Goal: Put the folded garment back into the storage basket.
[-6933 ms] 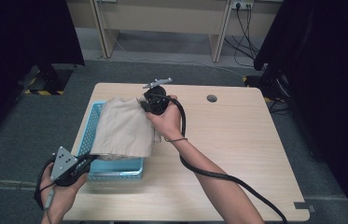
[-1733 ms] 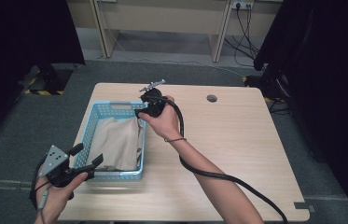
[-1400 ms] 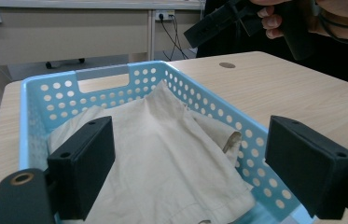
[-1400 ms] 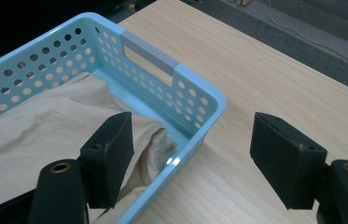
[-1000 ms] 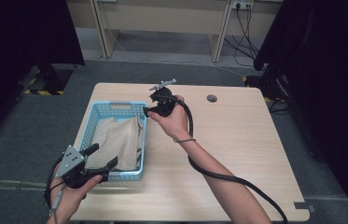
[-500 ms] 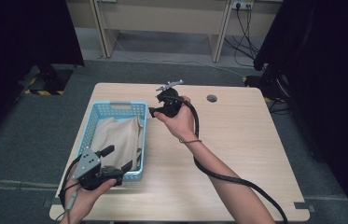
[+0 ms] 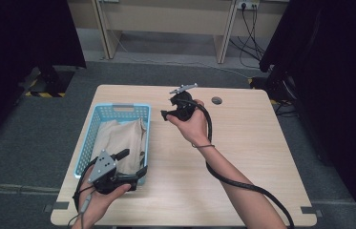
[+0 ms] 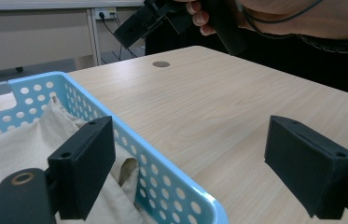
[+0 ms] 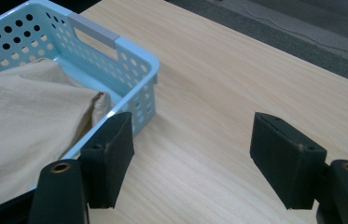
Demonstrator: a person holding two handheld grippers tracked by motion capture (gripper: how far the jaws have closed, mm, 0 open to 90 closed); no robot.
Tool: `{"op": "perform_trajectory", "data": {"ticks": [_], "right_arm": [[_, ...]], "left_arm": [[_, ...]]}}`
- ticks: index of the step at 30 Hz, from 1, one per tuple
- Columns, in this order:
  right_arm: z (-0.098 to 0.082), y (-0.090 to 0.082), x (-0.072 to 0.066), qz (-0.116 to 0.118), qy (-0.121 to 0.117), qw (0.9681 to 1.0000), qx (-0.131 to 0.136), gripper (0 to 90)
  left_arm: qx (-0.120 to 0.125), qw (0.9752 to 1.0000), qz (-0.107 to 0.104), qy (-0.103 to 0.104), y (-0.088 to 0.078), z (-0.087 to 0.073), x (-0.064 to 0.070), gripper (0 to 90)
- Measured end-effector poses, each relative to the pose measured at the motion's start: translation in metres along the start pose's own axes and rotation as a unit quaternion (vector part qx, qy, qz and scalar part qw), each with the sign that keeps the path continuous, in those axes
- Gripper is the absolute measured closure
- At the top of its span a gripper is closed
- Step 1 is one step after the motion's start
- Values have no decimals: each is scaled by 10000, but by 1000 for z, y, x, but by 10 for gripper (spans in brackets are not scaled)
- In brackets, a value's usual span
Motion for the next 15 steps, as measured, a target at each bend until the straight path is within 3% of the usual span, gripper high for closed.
{"op": "perform_trajectory", "data": {"ticks": [15], "right_arm": [[-20,-18,26,-219,47,9997,14,312]], "left_arm": [[0,9998,-176,84,8,1,16,157]]}}
Point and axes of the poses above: each handheld gripper's, and its own axes: y roughly forward along the jaws, z roughly out of its top, x roughly to its right, the point moved 9 cm from there along y, roughly forward along the jaws, and after that the axes turned 9 degrees about z, right-handed, at the moved point
